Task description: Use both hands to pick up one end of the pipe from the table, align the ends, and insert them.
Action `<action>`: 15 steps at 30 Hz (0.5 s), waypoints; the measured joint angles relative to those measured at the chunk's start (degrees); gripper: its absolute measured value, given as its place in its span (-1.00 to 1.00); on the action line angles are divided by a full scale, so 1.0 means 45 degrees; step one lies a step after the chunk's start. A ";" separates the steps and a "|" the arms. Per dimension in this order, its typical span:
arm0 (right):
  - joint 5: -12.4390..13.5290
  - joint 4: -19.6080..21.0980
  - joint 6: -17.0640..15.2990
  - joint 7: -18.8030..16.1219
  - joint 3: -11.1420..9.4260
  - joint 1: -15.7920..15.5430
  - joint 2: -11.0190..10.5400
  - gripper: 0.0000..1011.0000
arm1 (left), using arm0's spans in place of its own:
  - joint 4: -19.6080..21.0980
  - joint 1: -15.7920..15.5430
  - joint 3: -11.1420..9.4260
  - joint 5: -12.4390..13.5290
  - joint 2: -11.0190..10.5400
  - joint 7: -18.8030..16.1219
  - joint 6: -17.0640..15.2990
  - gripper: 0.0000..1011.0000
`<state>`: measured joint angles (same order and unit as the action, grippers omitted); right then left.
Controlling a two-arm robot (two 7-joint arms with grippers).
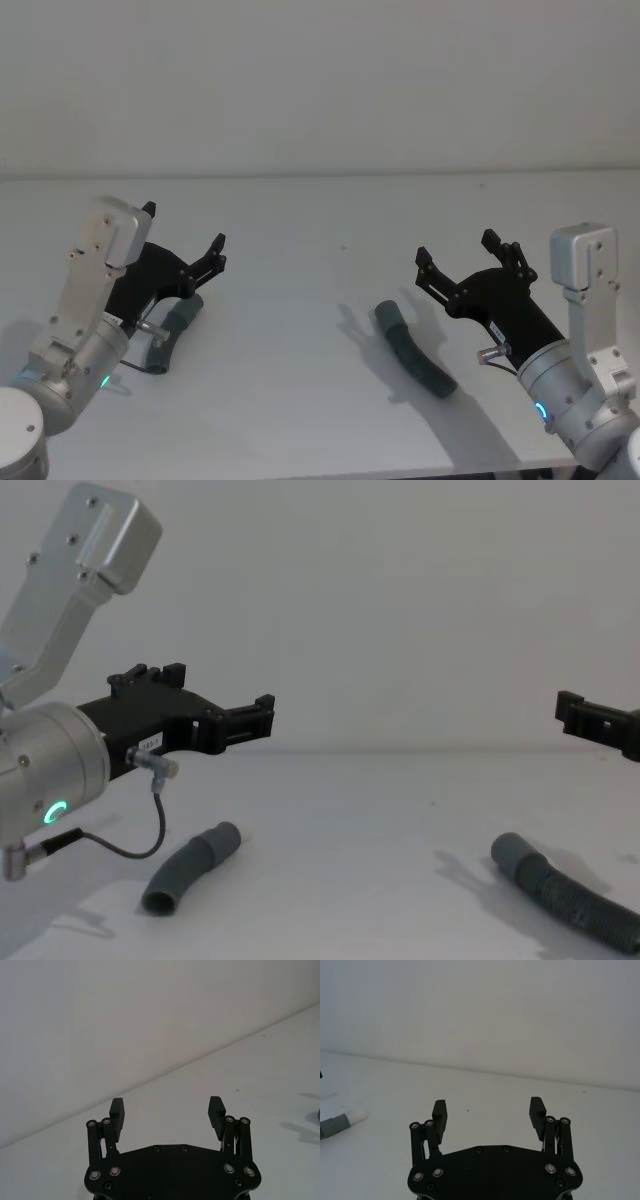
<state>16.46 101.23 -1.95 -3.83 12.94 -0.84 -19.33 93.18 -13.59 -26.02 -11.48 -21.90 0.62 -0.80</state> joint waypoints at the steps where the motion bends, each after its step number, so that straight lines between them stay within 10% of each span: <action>1: 0.0000 0.0000 -0.0001 0.0000 0.0000 0.0001 0.0000 0.98 | -0.0001 0.0000 0.0000 0.0000 0.0001 0.0000 0.0000 0.98; 15: 0.0000 0.0000 0.0000 0.0000 0.0000 0.0000 0.0000 0.98 | 0.0000 0.0000 0.0000 0.0000 0.0001 0.0000 0.0000 0.98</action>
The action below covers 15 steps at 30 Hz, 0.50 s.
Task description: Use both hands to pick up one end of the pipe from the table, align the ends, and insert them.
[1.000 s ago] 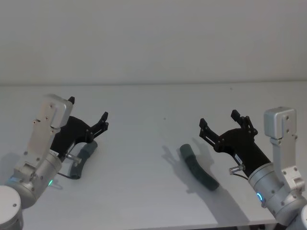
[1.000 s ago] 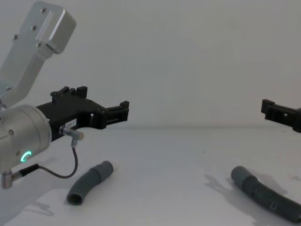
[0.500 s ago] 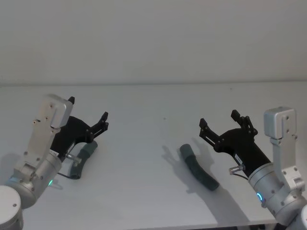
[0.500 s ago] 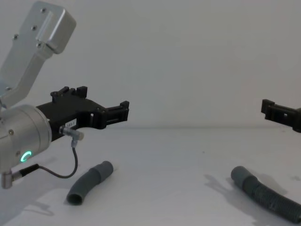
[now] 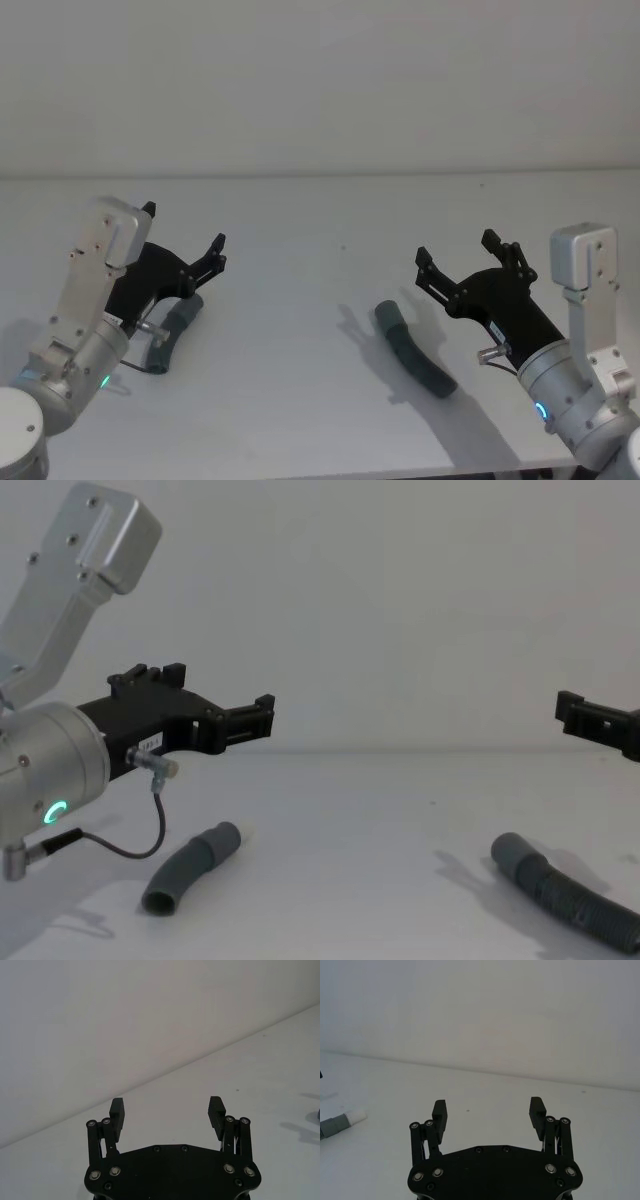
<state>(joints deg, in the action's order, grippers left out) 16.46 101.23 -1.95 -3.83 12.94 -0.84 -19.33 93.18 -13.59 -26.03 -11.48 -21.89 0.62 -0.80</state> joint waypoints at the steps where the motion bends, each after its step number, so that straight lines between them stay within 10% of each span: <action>1: 0.0000 0.0000 0.0000 0.0000 0.0000 0.0000 0.0000 0.98 | 0.0000 0.0000 0.0000 -0.0001 -0.0001 0.0000 0.0000 0.98; 15: 0.0000 0.0000 -0.0001 0.0000 0.0000 0.0000 0.0000 0.98 | 0.0001 0.0000 0.0001 0.0000 0.0000 0.0000 0.0000 0.98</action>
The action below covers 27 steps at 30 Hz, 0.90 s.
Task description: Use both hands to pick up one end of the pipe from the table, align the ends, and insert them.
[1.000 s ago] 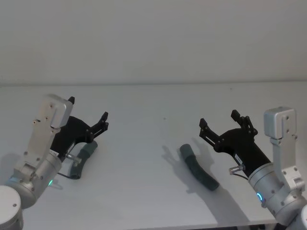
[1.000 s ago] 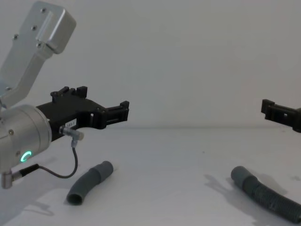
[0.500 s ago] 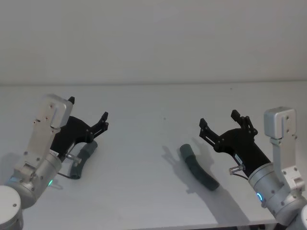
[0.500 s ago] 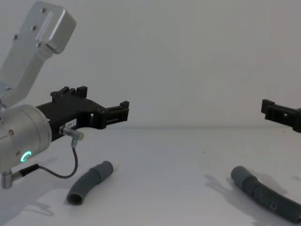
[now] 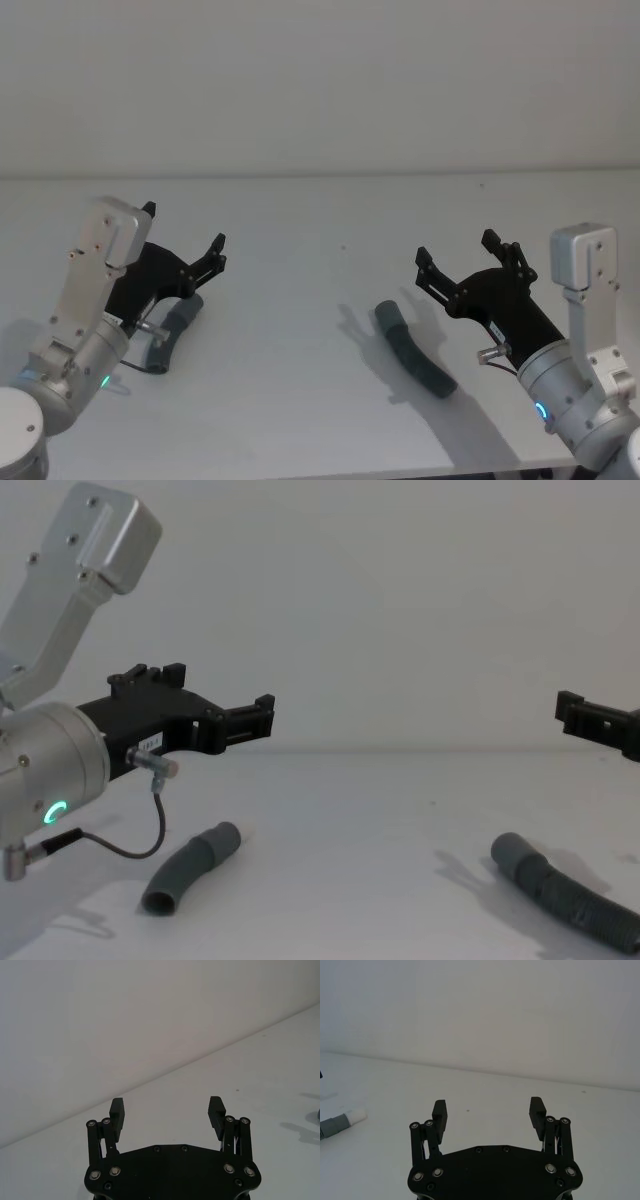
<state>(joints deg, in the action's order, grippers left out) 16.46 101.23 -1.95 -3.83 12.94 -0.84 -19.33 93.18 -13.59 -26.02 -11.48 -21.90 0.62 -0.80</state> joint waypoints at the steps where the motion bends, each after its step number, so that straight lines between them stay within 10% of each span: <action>1: 0.0000 0.0000 0.0000 0.0001 0.0000 0.0000 0.0000 0.98 | -0.0001 0.0000 -0.0001 0.0000 0.0000 0.0001 0.0000 0.98; 27: 0.0000 0.0000 0.0001 0.0001 0.0000 0.0000 0.0000 0.98 | -0.0001 0.0000 -0.0001 0.0000 0.0000 0.0001 0.0000 0.98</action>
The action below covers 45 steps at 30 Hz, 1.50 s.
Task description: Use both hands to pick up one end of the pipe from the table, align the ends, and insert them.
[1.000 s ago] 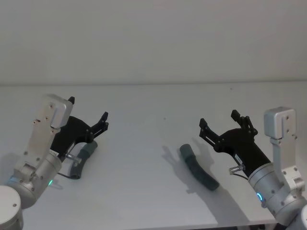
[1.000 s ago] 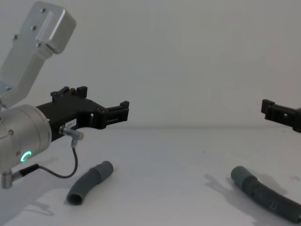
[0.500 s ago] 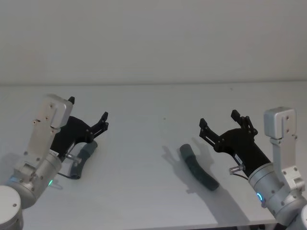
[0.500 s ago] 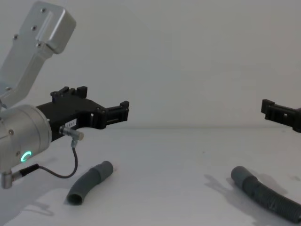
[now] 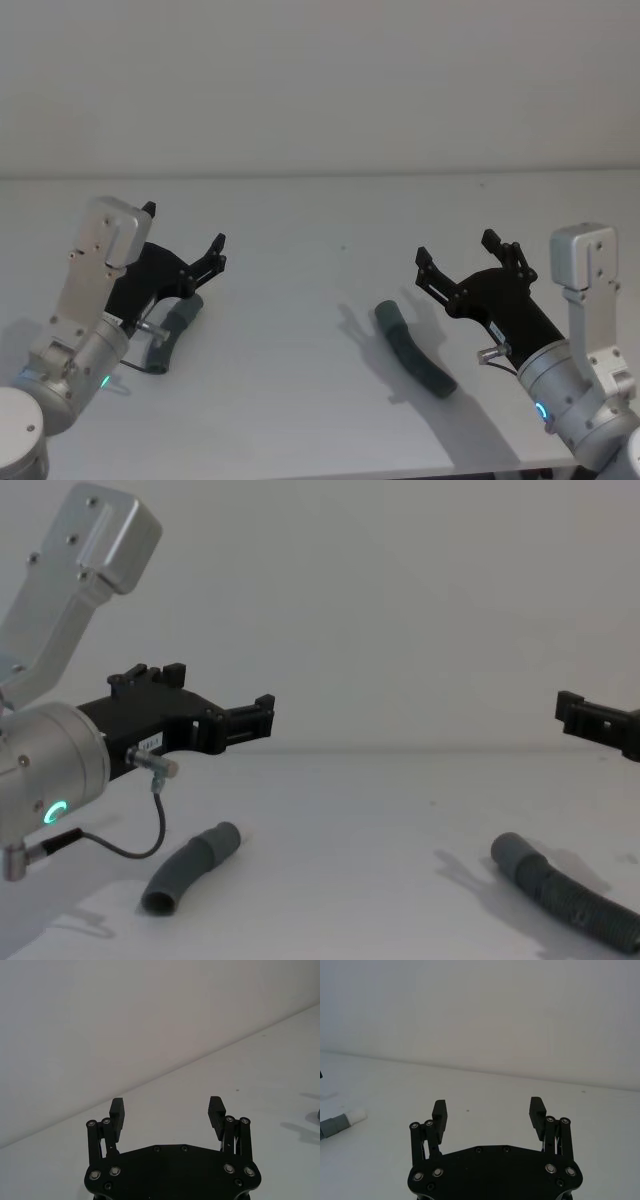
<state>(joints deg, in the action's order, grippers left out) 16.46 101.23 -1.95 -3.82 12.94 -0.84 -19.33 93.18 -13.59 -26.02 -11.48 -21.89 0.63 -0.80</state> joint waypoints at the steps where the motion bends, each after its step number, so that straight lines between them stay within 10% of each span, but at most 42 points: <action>1: 0.0000 0.0000 0.0000 0.0000 0.0000 0.0001 -0.0001 0.98 | 0.0000 0.0000 0.0000 -0.0001 0.0000 -0.0001 0.0000 0.98; 17: 0.0000 0.0000 0.0000 0.0000 0.0000 0.0000 0.0000 0.98 | -0.0012 -0.0009 0.0000 0.0026 0.0088 -0.0058 -0.0219 0.98; 45: 0.0000 0.0000 -0.0001 0.0000 0.0000 0.0000 0.0000 0.98 | 0.1154 0.0451 0.0501 -0.0223 0.0918 -0.1262 -0.4679 0.98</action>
<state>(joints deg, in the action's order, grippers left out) 16.46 101.23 -1.95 -3.83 12.94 -0.84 -19.33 98.37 -11.56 -23.77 -12.48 -17.76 -5.05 -21.85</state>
